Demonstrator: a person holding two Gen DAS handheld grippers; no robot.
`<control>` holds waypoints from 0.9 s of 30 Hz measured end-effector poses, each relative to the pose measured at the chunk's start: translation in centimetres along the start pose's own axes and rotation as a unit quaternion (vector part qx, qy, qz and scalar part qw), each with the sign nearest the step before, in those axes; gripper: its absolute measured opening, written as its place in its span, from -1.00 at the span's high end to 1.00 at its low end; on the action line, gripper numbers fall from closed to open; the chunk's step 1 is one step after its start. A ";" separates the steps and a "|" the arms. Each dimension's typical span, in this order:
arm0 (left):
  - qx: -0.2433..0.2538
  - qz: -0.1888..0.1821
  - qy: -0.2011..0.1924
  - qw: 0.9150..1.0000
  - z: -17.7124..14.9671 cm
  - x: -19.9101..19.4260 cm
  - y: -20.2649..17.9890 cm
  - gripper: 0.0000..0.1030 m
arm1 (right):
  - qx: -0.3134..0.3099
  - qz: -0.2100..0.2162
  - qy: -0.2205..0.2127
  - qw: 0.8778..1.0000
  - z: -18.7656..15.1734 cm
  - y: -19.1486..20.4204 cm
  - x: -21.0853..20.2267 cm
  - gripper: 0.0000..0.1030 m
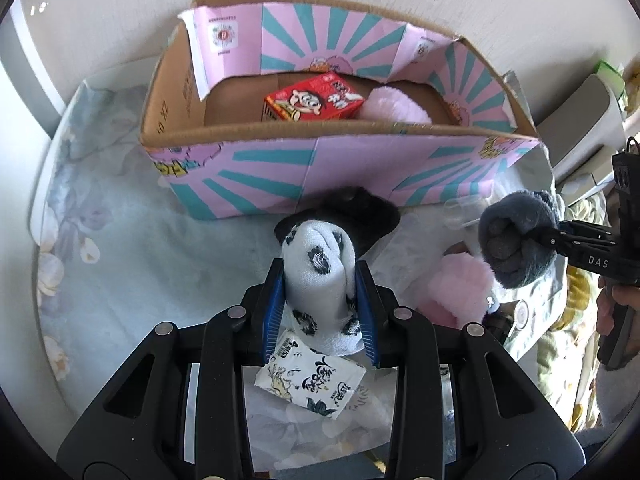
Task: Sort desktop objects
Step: 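Carry both socks over the box and open both tools to release them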
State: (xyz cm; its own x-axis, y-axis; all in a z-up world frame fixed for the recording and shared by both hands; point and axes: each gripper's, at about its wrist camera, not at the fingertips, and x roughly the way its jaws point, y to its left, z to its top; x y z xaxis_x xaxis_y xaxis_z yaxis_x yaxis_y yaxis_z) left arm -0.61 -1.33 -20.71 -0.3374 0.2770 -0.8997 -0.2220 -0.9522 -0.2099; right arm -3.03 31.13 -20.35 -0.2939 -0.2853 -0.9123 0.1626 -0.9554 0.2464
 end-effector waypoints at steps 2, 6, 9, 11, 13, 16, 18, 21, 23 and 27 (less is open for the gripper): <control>0.002 -0.003 -0.005 1.000 0.1 -0.9 0.1 0.42 | 0.000 -0.002 -0.005 1.000 -0.1 -0.3 -0.6 0.37; 0.011 -0.001 -0.016 1.000 -0.1 -2.9 0.3 0.42 | 0.003 -0.008 -0.013 1.000 0.5 0.3 -1.4 0.37; 0.014 0.000 -0.023 1.000 0.3 -3.9 0.0 0.42 | 0.007 -0.012 -0.023 1.000 0.6 0.6 -2.4 0.38; 0.018 0.001 -0.031 0.999 0.7 -4.9 0.1 0.42 | 0.009 -0.016 -0.033 0.999 1.0 0.8 -3.1 0.38; 0.020 0.001 -0.037 0.999 1.1 -5.8 0.3 0.42 | 0.014 -0.019 -0.043 0.999 1.3 0.9 -4.0 0.38; 0.022 0.004 -0.052 0.998 1.9 -7.3 0.6 0.42 | 0.016 -0.024 -0.060 0.998 1.7 0.8 -5.8 0.38; 0.023 0.007 -0.062 0.998 2.6 -8.0 0.8 0.42 | 0.014 -0.028 -0.069 0.997 2.2 0.8 -6.8 0.38; 0.026 0.008 -0.078 0.997 4.0 -9.2 1.0 0.41 | 0.005 -0.033 -0.083 0.996 3.3 1.2 -8.1 0.38; 0.031 0.007 -0.088 0.996 5.1 -9.9 1.0 0.42 | -0.004 -0.035 -0.094 0.995 4.1 1.7 -8.8 0.38; 0.048 0.011 -0.105 0.993 7.4 -10.6 0.5 0.42 | -0.025 -0.032 -0.116 0.992 6.3 2.9 -10.0 0.38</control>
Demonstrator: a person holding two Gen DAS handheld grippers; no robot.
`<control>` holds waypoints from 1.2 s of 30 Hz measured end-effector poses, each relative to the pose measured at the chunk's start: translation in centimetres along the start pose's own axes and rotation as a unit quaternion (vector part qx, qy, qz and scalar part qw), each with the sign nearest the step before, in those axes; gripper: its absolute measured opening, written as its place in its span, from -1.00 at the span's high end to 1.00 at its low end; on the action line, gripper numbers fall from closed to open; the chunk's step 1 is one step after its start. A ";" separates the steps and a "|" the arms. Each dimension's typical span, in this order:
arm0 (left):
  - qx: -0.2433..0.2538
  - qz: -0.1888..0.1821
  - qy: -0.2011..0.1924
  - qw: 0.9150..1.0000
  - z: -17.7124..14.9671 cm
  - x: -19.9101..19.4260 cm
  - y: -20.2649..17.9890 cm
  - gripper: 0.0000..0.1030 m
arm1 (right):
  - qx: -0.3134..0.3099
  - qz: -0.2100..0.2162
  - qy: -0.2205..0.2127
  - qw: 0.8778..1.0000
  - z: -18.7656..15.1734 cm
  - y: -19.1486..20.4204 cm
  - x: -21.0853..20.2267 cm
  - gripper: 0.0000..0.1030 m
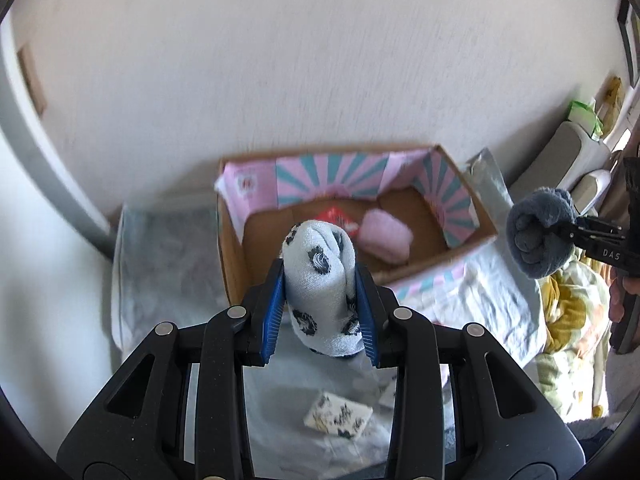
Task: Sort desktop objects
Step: 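Carry both socks over the box and open both tools to release them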
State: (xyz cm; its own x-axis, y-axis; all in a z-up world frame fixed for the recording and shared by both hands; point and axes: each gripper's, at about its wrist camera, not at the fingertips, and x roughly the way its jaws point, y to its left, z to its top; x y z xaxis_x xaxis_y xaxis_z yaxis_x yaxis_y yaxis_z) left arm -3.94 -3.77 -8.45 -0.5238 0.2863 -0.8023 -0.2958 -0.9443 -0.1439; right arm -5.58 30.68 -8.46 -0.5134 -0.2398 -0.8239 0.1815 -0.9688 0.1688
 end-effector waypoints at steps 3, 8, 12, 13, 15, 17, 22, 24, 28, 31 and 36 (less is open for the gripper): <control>0.011 -0.004 -0.007 1.000 1.8 0.2 -0.5 0.41 | -0.018 0.007 -0.012 1.000 2.1 1.3 0.0 0.38; 0.029 -0.012 -0.005 1.000 4.6 1.6 -1.3 0.41 | -0.044 0.028 -0.005 0.999 5.0 4.0 2.2 0.38; 0.037 -0.017 0.008 0.999 6.1 3.4 -1.6 0.41 | -0.059 0.044 0.011 0.997 6.5 5.9 4.4 0.38; 0.039 -0.018 0.012 0.999 6.4 3.9 -1.6 0.42 | -0.063 0.048 0.016 0.997 6.8 6.3 4.9 0.38; 0.042 -0.018 0.022 0.999 6.9 5.0 -1.7 0.42 | -0.068 0.055 0.030 0.996 7.3 7.2 6.1 0.38; 0.044 -0.020 0.034 0.998 7.3 6.4 -1.5 0.42 | -0.074 0.057 0.042 0.995 7.6 7.8 7.3 0.38; 0.045 -0.017 0.065 0.997 7.2 10.0 -1.1 0.42 | -0.079 0.062 0.075 0.992 7.9 8.5 10.7 0.38; 0.043 -0.005 0.073 0.996 7.1 11.3 -1.0 0.41 | -0.077 0.063 0.087 0.991 7.7 8.7 11.9 0.38; 0.035 -0.012 0.086 0.996 6.7 12.9 -0.9 0.42 | -0.068 0.067 0.102 0.990 7.4 8.7 13.4 0.38; 0.042 -0.011 0.089 0.995 6.6 13.3 -1.1 0.42 | -0.064 0.069 0.108 0.990 7.3 8.5 14.1 0.38; 0.048 -0.007 0.094 0.994 6.7 13.9 -0.9 0.41 | -0.055 0.070 0.118 0.989 7.4 8.2 14.8 0.38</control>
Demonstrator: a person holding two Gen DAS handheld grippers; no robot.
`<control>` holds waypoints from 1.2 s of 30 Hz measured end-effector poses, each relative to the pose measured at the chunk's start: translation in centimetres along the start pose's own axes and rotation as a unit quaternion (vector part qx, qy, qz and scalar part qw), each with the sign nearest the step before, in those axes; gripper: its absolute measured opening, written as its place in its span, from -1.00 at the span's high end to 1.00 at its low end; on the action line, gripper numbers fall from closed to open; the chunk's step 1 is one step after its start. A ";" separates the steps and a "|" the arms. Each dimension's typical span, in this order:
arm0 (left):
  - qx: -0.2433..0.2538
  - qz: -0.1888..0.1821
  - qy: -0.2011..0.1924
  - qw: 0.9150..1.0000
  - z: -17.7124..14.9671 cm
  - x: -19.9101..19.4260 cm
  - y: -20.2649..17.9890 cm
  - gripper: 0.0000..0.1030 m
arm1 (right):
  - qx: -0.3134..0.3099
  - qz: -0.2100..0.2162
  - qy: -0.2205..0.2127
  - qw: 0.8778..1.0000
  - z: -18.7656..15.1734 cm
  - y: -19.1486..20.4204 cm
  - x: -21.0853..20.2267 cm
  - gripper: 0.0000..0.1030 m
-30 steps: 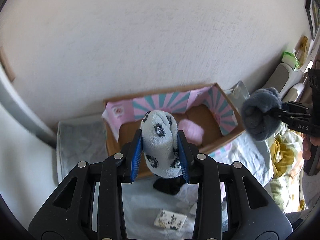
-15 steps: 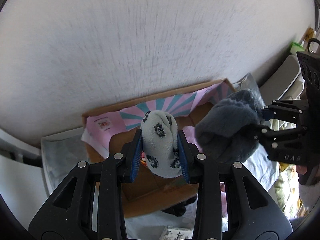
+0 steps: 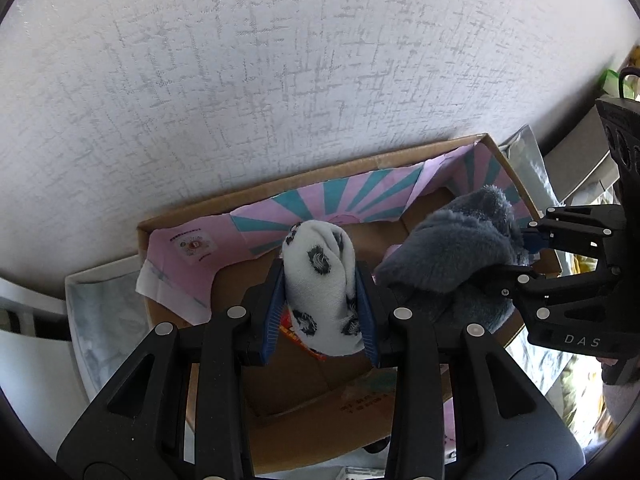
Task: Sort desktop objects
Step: 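Carry both socks over the box and open both tools to release them, then grasp the printed tissue pack with left tool while right tool grasps round beige jar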
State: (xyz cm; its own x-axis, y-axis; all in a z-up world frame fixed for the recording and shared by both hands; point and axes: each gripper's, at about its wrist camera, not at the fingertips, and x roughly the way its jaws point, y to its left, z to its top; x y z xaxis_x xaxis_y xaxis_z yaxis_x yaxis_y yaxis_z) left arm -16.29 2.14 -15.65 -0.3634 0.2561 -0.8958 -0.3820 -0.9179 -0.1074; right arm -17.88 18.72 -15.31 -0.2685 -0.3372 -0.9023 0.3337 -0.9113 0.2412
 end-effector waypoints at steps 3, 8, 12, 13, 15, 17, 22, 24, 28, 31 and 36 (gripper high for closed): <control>-0.001 0.002 0.001 1.000 0.3 0.2 0.2 0.41 | -0.001 0.003 0.005 1.000 0.3 -0.1 0.5 0.37; -0.029 -0.015 0.003 0.999 0.6 0.1 1.3 0.05 | 0.004 0.026 0.020 0.999 0.8 -0.2 1.1 0.22; -0.036 0.018 -0.011 0.999 0.5 -1.0 1.9 -0.99 | -0.001 0.025 0.029 0.999 0.9 -0.3 1.3 -0.47; -0.033 0.021 -0.014 0.999 0.4 -1.4 2.0 -0.99 | 0.001 0.026 0.030 0.999 0.9 -0.3 1.4 -0.76; -0.031 0.026 -0.013 0.999 0.2 -2.0 2.3 -0.99 | 0.004 0.040 0.030 0.999 0.6 -0.7 0.6 -0.99; -0.030 0.035 -0.017 0.999 0.0 -2.7 2.3 -0.99 | 0.010 0.054 0.028 0.998 0.2 -1.0 -0.1 -0.99; -0.033 0.053 -0.023 0.998 -0.8 -3.9 2.2 -0.99 | 0.012 0.054 0.001 0.998 -0.5 -1.0 -1.9 -0.99; -0.039 0.052 -0.027 0.998 -1.3 -4.7 2.3 -0.99 | 0.014 0.051 -0.009 0.999 -0.8 -1.1 -2.6 -0.99; -0.048 0.065 -0.020 0.997 -2.1 -5.4 2.4 -0.99 | 0.019 0.063 -0.029 0.997 -1.4 -1.8 -4.0 -0.99; -0.060 0.059 -0.027 0.996 -3.2 -6.5 2.7 -0.99 | 0.031 0.074 -0.051 0.995 -2.2 -2.3 -4.8 -0.99; -0.066 0.051 -0.043 0.996 -5.1 -8.4 2.8 -0.99 | -0.001 0.041 -0.078 0.996 -3.1 -0.7 -6.1 -0.99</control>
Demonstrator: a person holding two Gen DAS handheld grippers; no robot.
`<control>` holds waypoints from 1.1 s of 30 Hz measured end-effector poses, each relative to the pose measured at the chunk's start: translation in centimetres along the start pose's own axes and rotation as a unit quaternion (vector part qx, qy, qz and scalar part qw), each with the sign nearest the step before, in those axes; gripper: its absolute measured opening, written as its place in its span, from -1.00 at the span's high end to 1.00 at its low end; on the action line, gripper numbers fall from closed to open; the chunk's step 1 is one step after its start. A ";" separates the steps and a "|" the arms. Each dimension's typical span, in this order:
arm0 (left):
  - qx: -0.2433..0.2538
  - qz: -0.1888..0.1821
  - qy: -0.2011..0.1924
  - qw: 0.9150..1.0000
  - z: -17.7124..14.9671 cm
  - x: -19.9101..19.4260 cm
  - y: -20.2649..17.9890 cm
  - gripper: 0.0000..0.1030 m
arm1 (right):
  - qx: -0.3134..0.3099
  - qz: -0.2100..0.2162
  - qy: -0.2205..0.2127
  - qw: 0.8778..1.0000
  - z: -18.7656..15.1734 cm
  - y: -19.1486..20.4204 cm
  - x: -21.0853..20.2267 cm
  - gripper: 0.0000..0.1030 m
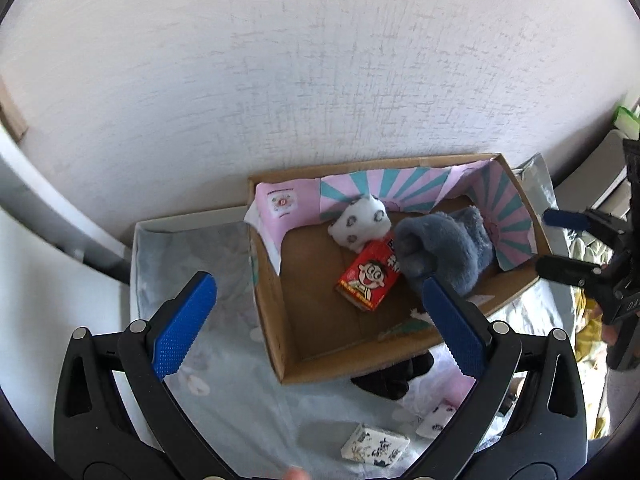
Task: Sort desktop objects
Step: 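Grasp the printed tissue pack with left tool while right tool grasps round beige jar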
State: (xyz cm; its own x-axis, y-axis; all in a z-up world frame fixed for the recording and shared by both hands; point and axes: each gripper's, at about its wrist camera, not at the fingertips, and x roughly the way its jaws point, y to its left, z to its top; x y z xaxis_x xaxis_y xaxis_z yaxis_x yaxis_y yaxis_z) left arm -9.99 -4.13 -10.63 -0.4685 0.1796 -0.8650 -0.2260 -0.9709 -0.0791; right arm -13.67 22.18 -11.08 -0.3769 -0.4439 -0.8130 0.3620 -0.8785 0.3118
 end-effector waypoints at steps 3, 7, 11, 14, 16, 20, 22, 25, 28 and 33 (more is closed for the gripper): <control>0.005 -0.007 -0.014 1.000 -1.0 -1.3 0.0 -0.99 | -0.023 -0.028 -0.050 0.998 -0.6 0.9 -2.7 -0.99; 0.015 -0.004 -0.024 1.000 -2.4 -2.5 -0.4 -0.99 | -0.028 -0.040 -0.063 0.997 -1.4 1.3 -4.4 -0.99; 0.014 -0.009 -0.029 0.999 -4.0 -3.5 -0.5 -0.99 | -0.012 -0.043 -0.061 0.997 -2.8 1.0 -5.1 -0.99; 0.016 -0.017 -0.034 0.999 -5.5 -4.3 -0.5 -0.99 | -0.010 -0.055 -0.055 0.997 -4.3 1.4 -5.6 -0.99; 0.018 -0.020 -0.037 0.999 -6.6 -4.7 -0.5 -0.99 | -0.019 -0.073 -0.051 0.996 -5.4 1.7 -5.9 -0.99; 0.022 -0.023 -0.036 0.999 -9.4 -5.0 -0.7 -0.99 | -0.035 -0.096 -0.046 0.994 -8.2 2.4 -6.5 -0.99; 0.025 -0.025 -0.036 0.999 -10.8 -4.9 -0.9 -0.99 | -0.037 -0.104 -0.044 0.993 -9.5 2.4 -6.5 -0.99; 0.031 -0.028 -0.053 0.998 -13.4 -4.8 -1.5 -0.99 | -0.032 -0.111 -0.042 0.992 -11.7 2.2 -6.8 -0.99; 0.033 -0.032 -0.070 0.996 -15.7 -4.4 -2.1 -0.99 | -0.027 -0.124 -0.038 0.991 -14.5 1.7 -6.9 -0.99; 0.059 -0.029 -0.066 0.996 -19.5 -2.5 -3.6 -0.99 | -0.027 -0.133 -0.021 0.991 -18.4 0.8 -6.2 -0.99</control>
State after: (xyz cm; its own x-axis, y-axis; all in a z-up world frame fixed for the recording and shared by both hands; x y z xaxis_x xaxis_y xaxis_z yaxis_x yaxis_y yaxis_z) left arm 8.69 -4.18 -17.81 -0.5579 0.2612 -0.7878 -0.3504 -0.9346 -0.0617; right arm 4.66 27.48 -14.89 -0.4991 -0.2062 -0.8416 0.2906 -0.9549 0.0616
